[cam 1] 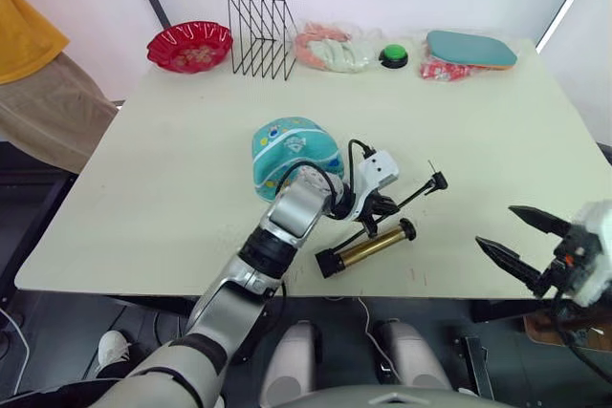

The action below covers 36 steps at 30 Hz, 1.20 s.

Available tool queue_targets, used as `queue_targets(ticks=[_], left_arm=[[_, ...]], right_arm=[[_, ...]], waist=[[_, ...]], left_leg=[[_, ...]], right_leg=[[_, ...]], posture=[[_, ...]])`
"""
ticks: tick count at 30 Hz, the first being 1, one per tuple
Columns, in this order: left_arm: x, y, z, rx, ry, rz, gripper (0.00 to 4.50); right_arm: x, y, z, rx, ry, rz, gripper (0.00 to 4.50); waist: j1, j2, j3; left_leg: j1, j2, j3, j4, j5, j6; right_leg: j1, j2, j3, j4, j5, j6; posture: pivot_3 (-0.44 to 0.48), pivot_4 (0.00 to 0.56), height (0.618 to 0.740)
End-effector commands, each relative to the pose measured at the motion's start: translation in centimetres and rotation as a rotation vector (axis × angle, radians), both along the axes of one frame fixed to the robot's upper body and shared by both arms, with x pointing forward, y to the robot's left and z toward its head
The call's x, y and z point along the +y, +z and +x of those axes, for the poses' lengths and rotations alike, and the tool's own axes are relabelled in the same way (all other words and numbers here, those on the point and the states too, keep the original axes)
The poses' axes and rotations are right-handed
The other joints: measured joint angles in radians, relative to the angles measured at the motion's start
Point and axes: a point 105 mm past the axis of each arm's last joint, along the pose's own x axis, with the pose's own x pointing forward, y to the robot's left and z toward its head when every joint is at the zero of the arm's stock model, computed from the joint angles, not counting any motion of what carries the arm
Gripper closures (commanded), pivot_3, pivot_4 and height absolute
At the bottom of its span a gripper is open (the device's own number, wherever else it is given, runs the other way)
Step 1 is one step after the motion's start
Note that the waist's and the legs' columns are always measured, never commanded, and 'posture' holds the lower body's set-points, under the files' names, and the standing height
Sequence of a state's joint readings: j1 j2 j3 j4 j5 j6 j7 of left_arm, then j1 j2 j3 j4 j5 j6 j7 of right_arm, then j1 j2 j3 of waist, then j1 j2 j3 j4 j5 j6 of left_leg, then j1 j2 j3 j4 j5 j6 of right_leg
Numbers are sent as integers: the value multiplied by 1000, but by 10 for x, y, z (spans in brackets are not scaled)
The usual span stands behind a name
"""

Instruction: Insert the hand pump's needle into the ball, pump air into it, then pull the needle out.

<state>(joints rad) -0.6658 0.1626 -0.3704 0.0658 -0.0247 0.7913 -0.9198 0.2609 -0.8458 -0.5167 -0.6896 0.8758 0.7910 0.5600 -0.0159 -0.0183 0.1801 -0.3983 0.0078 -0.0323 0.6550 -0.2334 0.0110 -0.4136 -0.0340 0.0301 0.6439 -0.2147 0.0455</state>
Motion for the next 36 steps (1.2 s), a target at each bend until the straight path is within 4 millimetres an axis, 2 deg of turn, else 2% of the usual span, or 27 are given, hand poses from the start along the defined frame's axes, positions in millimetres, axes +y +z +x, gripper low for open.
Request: queue_targets(ticks=[1,9,15,22,23,25,36], left_arm=[[-3,22,-6,-99,-25,-107,4478],[-7,36,-17,-168,-24,-274,4478],[-7,35,-22,-170,-3,-326,4478],[-4,40,-22,-170,21,-366,4478],[-4,40,-22,-166,23,-371,4500],[-3,41,-23,-166,24,-373,4500],[-4,41,-26,-153,18,-385,4500]], right_arm=[[12,11,7,77,23,84,0],[19,27,50,183,63,233,0],[32,46,68,207,146,376,0],[47,51,71,227,229,389,0],[48,52,70,224,239,390,531],[49,54,71,215,244,395,1273],[52,56,71,187,231,422,1273]], waist=[[5,0,0],[21,0,0],[17,0,0],[16,0,0],[15,0,0],[12,0,0],[5,0,0]], left_leg=[[0,0,0,0,0,0],[-2,-2,0,0,0,0],[-1,-1,-1,1,0,1],[-2,-1,-1,0,0,1],[-2,-1,-1,0,0,1],[-2,-1,-1,0,0,1],[-2,-1,-1,0,0,1]], right_leg=[[0,0,0,0,1,-2],[0,0,-1,-1,3,-2],[0,1,-1,0,4,-1],[0,1,-2,0,4,-1],[0,1,-2,0,4,-1],[0,1,-2,0,4,-1],[0,1,-2,0,4,-1]], posture=[[0,150,740],[0,150,740],[0,150,740],[0,150,740],[0,150,740],[0,150,740],[0,150,740]])
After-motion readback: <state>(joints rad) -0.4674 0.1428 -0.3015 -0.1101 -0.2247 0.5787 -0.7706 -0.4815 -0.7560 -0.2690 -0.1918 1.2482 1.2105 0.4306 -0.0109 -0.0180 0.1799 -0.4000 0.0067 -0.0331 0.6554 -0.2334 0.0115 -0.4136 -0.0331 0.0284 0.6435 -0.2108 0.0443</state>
